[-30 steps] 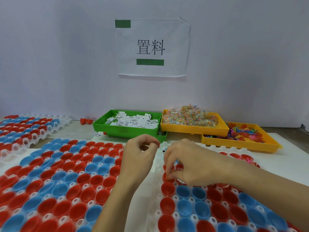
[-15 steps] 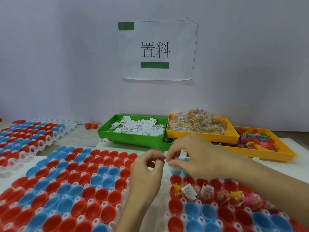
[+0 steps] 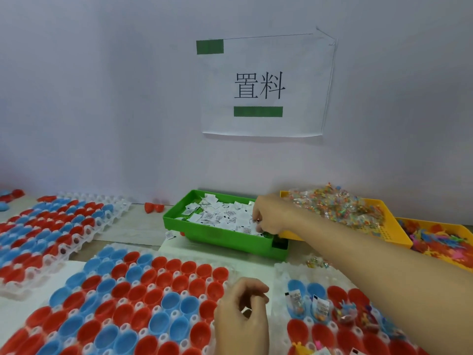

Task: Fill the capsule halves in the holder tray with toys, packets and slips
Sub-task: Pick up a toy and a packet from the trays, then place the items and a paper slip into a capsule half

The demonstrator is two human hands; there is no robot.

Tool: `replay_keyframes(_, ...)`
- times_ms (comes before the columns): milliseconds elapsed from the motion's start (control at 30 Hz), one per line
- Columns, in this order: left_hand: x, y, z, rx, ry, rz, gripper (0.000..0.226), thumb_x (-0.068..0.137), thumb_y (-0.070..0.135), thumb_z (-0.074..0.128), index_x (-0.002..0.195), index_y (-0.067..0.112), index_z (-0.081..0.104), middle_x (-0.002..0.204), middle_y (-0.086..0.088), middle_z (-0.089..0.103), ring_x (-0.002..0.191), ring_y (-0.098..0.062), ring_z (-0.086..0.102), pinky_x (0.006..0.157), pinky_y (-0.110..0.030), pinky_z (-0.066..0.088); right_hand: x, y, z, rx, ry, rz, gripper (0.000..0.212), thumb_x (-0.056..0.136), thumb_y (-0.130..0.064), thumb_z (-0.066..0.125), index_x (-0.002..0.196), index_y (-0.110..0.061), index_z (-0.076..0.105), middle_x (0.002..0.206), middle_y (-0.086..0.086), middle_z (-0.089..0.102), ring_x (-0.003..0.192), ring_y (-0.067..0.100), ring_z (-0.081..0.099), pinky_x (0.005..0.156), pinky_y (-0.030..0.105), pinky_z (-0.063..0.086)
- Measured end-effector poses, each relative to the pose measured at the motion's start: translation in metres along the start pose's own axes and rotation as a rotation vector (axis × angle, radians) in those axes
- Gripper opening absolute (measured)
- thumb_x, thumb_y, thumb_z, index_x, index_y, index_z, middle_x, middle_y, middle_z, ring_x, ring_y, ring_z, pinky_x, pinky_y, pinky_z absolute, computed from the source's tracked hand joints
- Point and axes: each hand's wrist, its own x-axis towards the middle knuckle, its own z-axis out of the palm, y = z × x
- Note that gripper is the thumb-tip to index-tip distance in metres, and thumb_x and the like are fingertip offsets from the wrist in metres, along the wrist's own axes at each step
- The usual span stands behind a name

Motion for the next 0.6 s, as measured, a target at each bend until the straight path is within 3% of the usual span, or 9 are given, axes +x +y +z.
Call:
replay_keyframes(100,-0.001,0.001,0.003,-0.003,-0.027,-0.014,0.046,0.081,-0.018,0.048,0.061,0.019,0.067,0.058,-0.001,0.067,0.051,-0.008,0.054,0.052,-0.026,0.041,0.005,0.003,-0.006,0.017,-0.064,-0.008,0.036,0.086,-0.026,0.078,0.119,-0.012,0.07,0.112,0.004,0.071,0.101,0.024,0.065,0.087,0.037,0.054)
replay_keyframes(233,-0.002,0.004,0.001,0.003,-0.045,-0.016,0.043,0.082,-0.017,0.048,0.063,0.017,0.067,0.059,0.0,0.067,0.05,-0.005,0.052,0.051,-0.023,0.039,0.004,0.01,-0.008,0.112,-0.036,0.002,0.022,0.084,-0.022,0.078,0.098,-0.007,0.072,0.102,0.006,0.071,0.092,0.026,0.067,0.075,0.032,0.05)
replay_keyframes(300,-0.001,0.005,0.001,0.003,-0.039,-0.009,0.042,0.082,-0.017,0.049,0.064,0.016,0.068,0.06,-0.001,0.067,0.051,-0.006,0.053,0.051,-0.023,0.039,0.0,0.013,-0.009,0.139,-0.009,-0.006,0.012,0.086,-0.021,0.075,0.086,-0.013,0.067,0.096,0.002,0.068,0.091,0.024,0.063,0.081,0.033,0.048)
replay_keyframes(400,0.0,0.005,0.0,0.001,-0.032,-0.001,0.042,0.081,-0.018,0.049,0.064,0.015,0.068,0.062,-0.003,0.067,0.051,-0.006,0.054,0.053,-0.025,0.042,-0.01,0.016,-0.013,0.198,0.122,-0.022,0.014,0.09,-0.022,0.072,0.078,-0.025,0.064,0.087,-0.006,0.065,0.089,0.018,0.061,0.087,0.035,0.05)
replay_keyframes(533,0.001,0.003,-0.001,-0.012,-0.023,0.019,0.044,0.082,-0.02,0.048,0.067,0.014,0.07,0.062,-0.004,0.067,0.051,-0.011,0.053,0.057,-0.03,0.043,-0.03,0.015,-0.019,0.255,0.304,-0.033,0.006,0.09,-0.019,0.071,0.087,-0.019,0.077,0.087,-0.001,0.073,0.084,0.017,0.067,0.078,0.032,0.054)
replay_keyframes(600,0.001,0.002,-0.001,-0.036,-0.032,0.033,0.044,0.082,-0.022,0.047,0.068,0.013,0.069,0.061,-0.005,0.067,0.049,-0.012,0.052,0.054,-0.028,0.043,-0.045,0.013,-0.019,0.321,0.399,-0.026,0.007,0.09,-0.021,0.071,0.088,-0.019,0.078,0.078,-0.005,0.071,0.072,0.01,0.064,0.073,0.028,0.051)
